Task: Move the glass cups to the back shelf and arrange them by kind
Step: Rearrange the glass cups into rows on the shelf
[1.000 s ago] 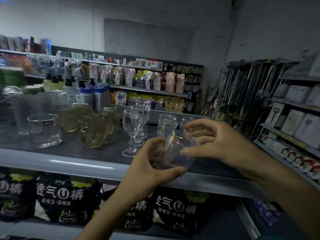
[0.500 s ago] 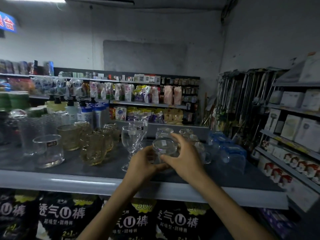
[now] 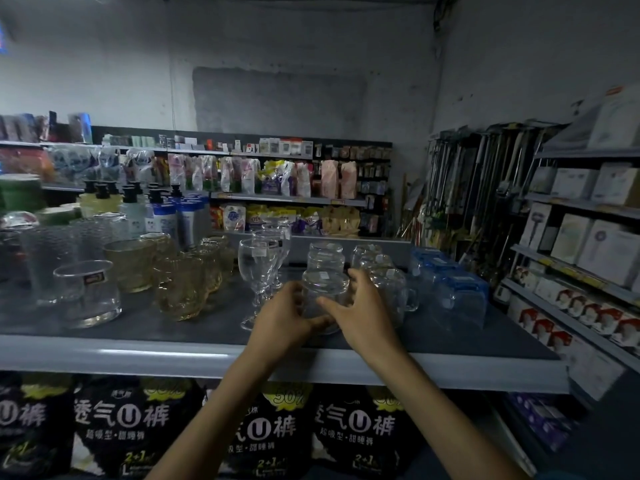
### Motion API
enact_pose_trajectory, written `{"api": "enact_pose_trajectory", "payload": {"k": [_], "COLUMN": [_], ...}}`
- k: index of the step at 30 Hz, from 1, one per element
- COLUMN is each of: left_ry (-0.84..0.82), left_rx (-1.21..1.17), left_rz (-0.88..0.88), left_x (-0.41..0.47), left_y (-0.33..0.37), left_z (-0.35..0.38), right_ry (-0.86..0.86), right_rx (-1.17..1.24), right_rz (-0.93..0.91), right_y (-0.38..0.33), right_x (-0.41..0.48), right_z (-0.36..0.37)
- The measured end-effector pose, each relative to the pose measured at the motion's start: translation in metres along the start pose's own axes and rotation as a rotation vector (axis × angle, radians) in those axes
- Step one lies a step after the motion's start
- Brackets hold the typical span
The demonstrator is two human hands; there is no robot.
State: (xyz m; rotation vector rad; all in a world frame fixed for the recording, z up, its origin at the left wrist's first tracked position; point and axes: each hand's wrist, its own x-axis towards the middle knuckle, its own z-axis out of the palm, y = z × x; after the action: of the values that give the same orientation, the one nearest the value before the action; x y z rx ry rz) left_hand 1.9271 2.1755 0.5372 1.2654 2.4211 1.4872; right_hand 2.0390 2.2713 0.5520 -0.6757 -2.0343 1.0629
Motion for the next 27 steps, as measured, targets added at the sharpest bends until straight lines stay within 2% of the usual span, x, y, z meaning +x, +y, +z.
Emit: {"api": "enact_pose_trajectory", "payload": {"k": [9,17,27], "left_ry": [0.069,0.159,0.189], "left_rx": [-0.018,0.100,0.198], "left_rz": [-0.021,0.010,0.005], "left_x": [0.000,-0.003,0.000], "left_y": [-0.004,-0.002,-0.004], "left_z": [0.001,0.007,0.013], "right_ry": [0.016,-0.001,0.033], "right_rx": [-0.023,-0.034,-0.079], "right_rz": [0.031,0.020,0.034], "right_y": [0.001,0.001,0.010], "right_x": [0.006,0.008,0.013], "right_z": [0.003,0.003,0.009]}}
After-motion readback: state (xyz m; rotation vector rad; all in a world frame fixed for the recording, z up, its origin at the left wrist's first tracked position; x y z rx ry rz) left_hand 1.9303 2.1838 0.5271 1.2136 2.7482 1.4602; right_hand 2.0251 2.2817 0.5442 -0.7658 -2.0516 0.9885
